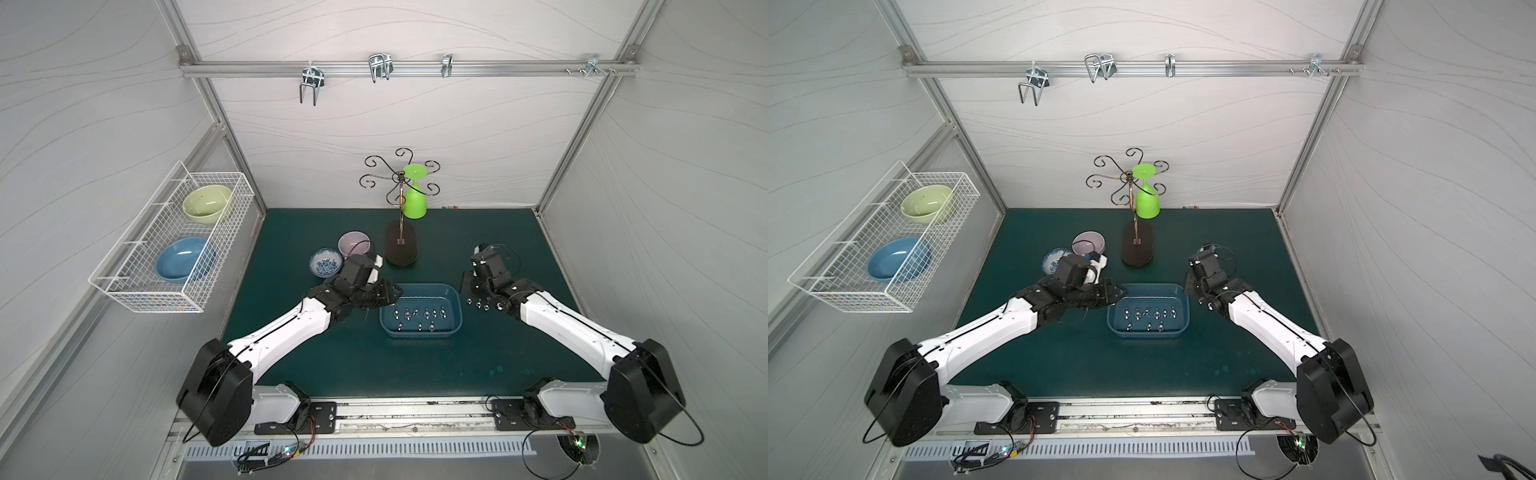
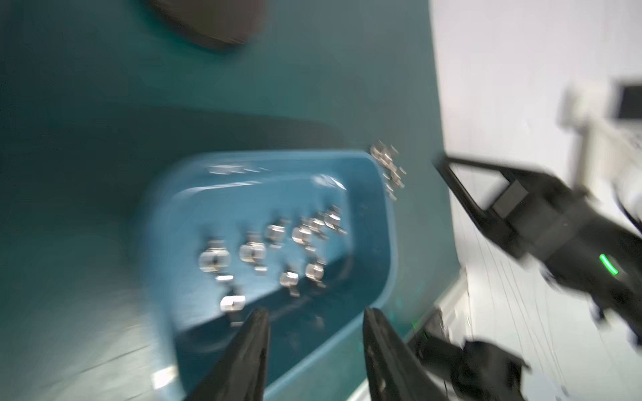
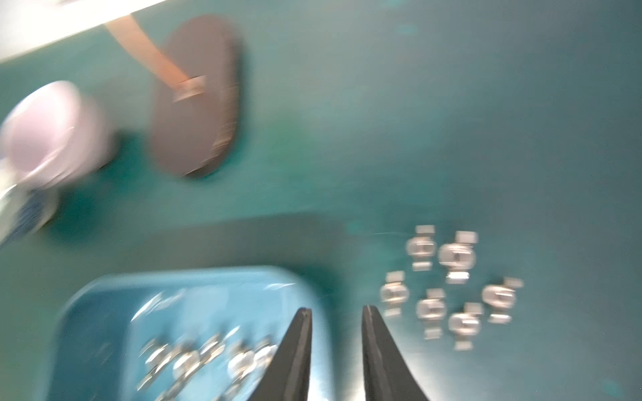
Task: Take out the wing nut from the storage box
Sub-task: Pick up the wing nut from the storage box.
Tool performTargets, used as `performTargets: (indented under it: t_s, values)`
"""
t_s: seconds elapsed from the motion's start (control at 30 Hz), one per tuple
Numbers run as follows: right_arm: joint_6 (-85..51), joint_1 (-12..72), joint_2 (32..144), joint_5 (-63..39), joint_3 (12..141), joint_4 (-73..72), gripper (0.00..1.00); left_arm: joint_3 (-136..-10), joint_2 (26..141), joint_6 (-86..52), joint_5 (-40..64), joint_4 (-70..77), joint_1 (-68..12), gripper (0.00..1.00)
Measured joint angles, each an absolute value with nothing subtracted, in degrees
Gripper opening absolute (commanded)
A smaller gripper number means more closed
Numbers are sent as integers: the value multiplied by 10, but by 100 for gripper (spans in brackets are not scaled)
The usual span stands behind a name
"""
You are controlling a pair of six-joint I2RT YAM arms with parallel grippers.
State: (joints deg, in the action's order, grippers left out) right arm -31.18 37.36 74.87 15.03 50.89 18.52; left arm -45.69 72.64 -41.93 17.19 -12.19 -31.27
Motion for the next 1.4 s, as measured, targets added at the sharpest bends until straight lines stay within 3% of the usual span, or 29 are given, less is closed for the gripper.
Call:
performTargets:
  t_s: [0.17, 0.33, 0.67, 1.4]
  values:
    - [-312, 503, 846, 112, 569, 178, 29, -372, 679, -441, 149, -137, -266, 48]
    - [-310, 558, 951, 81, 630, 180, 29, -345, 653, -450, 137, -139, -237, 48]
    - [-310, 565, 1045, 60, 701, 186, 30, -341, 669, -457, 159, -119, -210, 48]
    - [-311, 565, 1103, 75, 723, 199, 29, -340, 677, -459, 184, -104, -210, 48]
